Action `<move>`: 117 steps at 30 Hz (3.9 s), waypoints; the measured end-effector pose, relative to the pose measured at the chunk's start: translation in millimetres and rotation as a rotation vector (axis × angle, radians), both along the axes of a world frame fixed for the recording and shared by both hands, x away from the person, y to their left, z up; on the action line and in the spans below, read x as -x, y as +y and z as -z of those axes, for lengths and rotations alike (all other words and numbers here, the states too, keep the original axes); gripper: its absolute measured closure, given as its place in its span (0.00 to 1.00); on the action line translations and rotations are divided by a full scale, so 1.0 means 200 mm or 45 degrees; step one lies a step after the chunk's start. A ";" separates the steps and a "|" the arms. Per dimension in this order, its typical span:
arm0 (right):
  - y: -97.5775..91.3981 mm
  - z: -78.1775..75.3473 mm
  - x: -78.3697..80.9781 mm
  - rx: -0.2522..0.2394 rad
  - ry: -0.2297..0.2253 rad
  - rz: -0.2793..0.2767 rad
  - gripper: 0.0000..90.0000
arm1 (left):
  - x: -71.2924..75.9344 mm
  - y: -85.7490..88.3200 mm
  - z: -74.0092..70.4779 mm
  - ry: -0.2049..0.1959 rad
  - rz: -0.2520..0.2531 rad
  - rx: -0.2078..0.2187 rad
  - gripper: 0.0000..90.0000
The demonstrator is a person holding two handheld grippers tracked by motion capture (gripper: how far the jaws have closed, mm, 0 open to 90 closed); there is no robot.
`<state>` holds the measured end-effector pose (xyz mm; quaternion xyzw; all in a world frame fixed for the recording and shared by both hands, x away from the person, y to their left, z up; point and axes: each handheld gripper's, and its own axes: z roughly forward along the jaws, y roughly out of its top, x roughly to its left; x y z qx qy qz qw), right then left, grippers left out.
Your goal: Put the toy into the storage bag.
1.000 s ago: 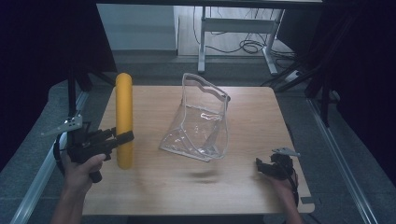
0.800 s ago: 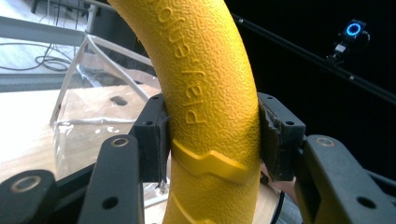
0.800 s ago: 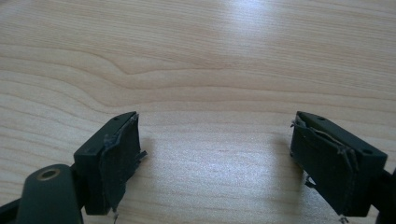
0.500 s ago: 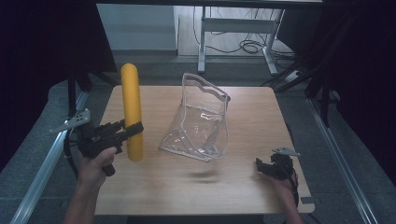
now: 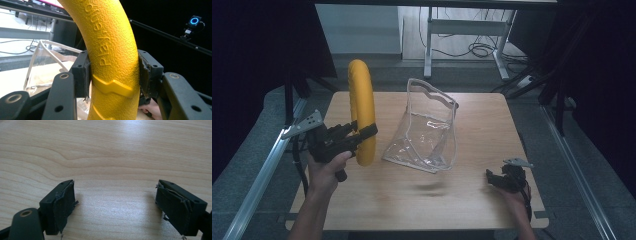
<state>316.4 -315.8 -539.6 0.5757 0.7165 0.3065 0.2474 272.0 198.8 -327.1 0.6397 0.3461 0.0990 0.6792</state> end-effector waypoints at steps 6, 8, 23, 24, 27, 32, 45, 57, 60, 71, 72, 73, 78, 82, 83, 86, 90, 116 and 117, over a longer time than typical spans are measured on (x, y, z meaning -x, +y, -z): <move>0.00 0.00 0.00 -0.001 -0.001 -0.001 0.18 | -0.02 -0.04 -0.03 -0.021 -0.008 -0.004 0.56; 0.00 0.00 0.00 0.000 -0.001 -0.001 0.18 | -0.02 -0.06 -0.04 -0.027 -0.008 -0.008 0.56; 0.00 0.00 0.00 0.001 -0.001 0.003 0.18 | -0.06 -0.18 -0.11 -0.058 0.005 -0.006 0.56; 0.00 0.00 0.00 0.001 -0.001 0.003 0.18 | -0.06 -0.19 -0.11 -0.061 0.006 -0.008 0.56; 0.00 0.00 0.00 0.000 0.003 0.002 0.18 | -0.06 -0.21 -0.13 -0.064 0.004 -0.003 0.56; 0.00 0.00 0.00 0.000 0.003 0.003 0.18 | -0.06 -0.23 -0.15 -0.070 0.013 -0.011 0.56; 0.00 0.00 0.00 -0.004 0.002 0.005 0.18 | -0.07 -0.30 -0.21 -0.095 0.025 0.005 0.56; 0.00 0.00 0.00 -0.004 0.000 0.006 0.18 | -0.08 -0.38 -0.25 -0.111 0.056 -0.002 0.56; 0.00 0.00 0.00 -0.002 0.000 0.004 0.18 | -0.08 -0.40 -0.27 -0.117 0.067 0.000 0.56; 0.00 0.00 0.00 -0.005 0.002 0.008 0.18 | -0.06 -0.52 -0.34 -0.159 0.109 -0.009 0.56; 0.00 0.00 0.00 -0.005 0.003 0.009 0.18 | -0.06 -0.54 -0.34 -0.158 0.119 -0.009 0.56; 0.00 0.00 0.00 -0.002 -0.003 0.006 0.18 | -0.06 -0.55 -0.35 -0.162 0.128 -0.014 0.56; 0.00 0.00 0.00 -0.001 -0.003 0.006 0.18 | -0.05 -0.62 -0.36 -0.177 0.169 -0.020 0.56; 0.00 0.00 0.00 0.000 -0.002 0.004 0.18 | -0.04 -0.66 -0.37 -0.192 0.187 -0.019 0.56; 0.00 0.00 0.00 -0.001 -0.002 0.004 0.18 | -0.04 -0.68 -0.36 -0.196 0.189 -0.021 0.56; 0.00 0.00 0.00 0.000 0.000 0.003 0.18 | -0.05 -0.71 -0.35 -0.195 0.199 -0.024 0.56; 0.00 0.00 0.00 0.000 0.000 0.002 0.18 | -0.07 -0.76 -0.33 -0.170 0.225 -0.027 0.56; 0.00 0.00 0.00 -0.007 0.004 0.010 0.18 | -0.26 -0.85 -0.09 -0.037 0.221 -0.059 0.56; 0.00 0.00 0.00 -0.007 0.003 0.011 0.18 | -0.27 -0.85 -0.08 -0.031 0.214 -0.061 0.56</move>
